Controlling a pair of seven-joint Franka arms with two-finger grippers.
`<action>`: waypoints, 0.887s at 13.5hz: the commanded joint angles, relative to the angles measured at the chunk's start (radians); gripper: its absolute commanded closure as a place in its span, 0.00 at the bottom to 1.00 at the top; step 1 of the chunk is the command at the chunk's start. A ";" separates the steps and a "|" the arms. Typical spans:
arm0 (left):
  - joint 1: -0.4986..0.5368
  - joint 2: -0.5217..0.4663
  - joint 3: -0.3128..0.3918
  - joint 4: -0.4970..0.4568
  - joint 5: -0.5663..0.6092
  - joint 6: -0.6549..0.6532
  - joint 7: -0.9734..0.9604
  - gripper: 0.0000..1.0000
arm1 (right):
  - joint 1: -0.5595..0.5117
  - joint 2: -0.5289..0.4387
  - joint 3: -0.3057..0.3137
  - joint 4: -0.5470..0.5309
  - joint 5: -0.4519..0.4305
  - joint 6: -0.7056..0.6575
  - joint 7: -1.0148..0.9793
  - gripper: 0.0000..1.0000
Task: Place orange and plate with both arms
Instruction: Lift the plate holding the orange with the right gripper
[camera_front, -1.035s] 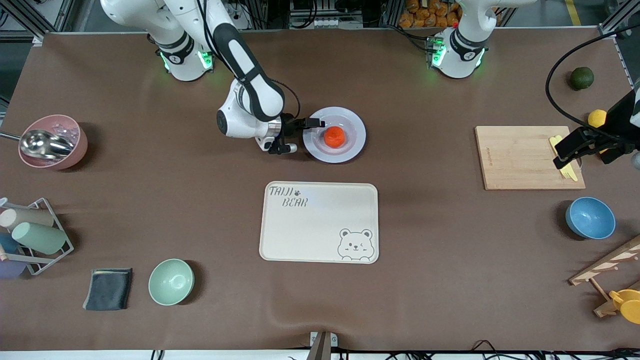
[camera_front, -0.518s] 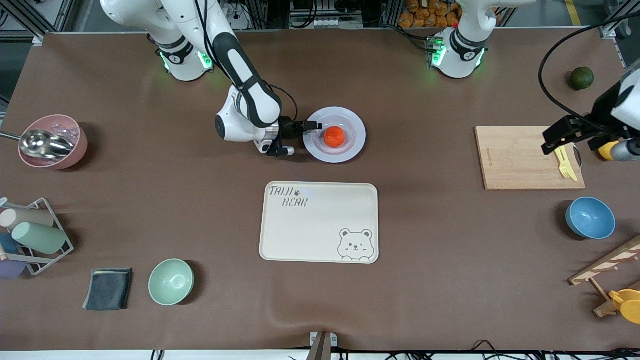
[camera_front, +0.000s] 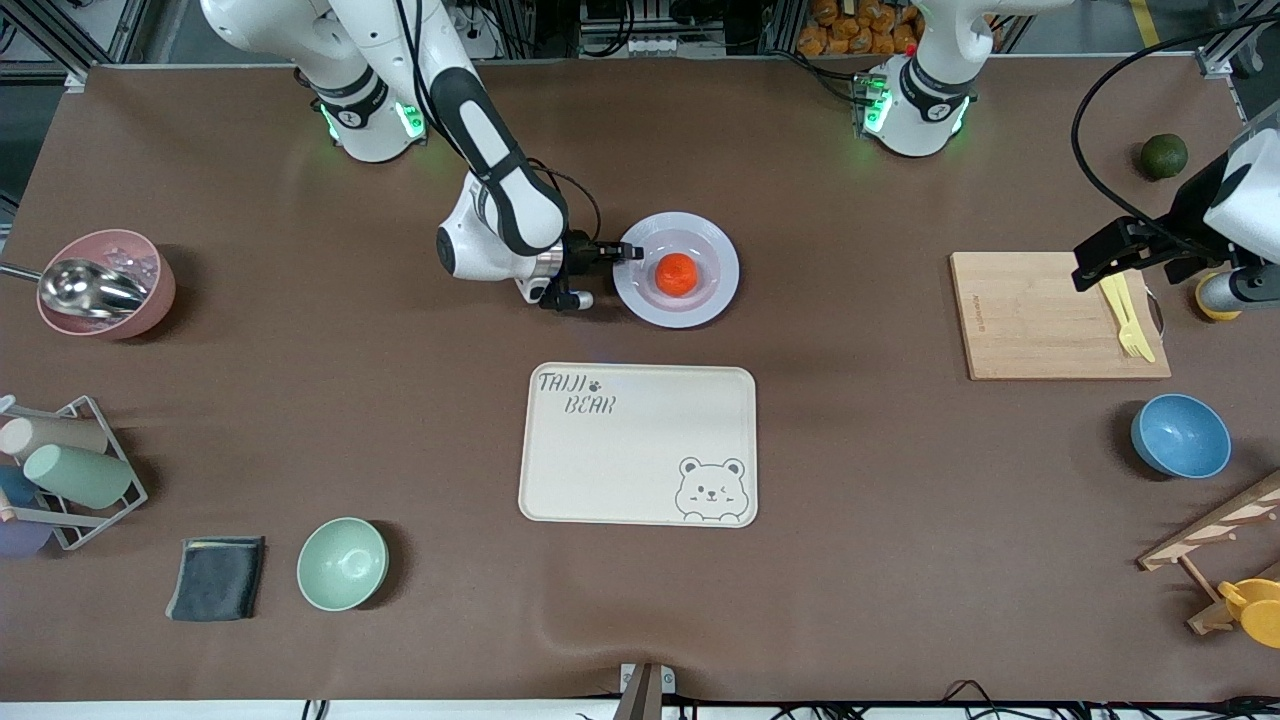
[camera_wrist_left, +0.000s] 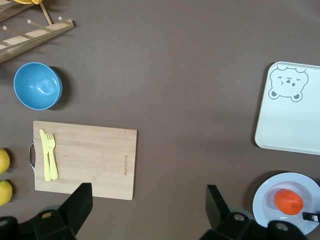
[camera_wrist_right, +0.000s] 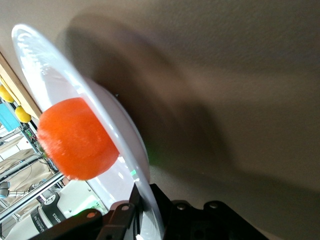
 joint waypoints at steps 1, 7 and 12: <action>0.002 -0.024 0.000 -0.015 -0.002 -0.012 0.014 0.00 | 0.001 0.006 0.001 0.012 0.031 -0.001 -0.018 1.00; -0.001 -0.050 0.000 -0.015 0.041 -0.008 0.052 0.00 | -0.027 -0.124 -0.002 -0.014 0.031 -0.007 0.035 1.00; 0.002 -0.048 0.000 -0.014 0.032 0.024 0.047 0.00 | -0.132 -0.161 -0.008 0.012 0.031 0.002 0.133 1.00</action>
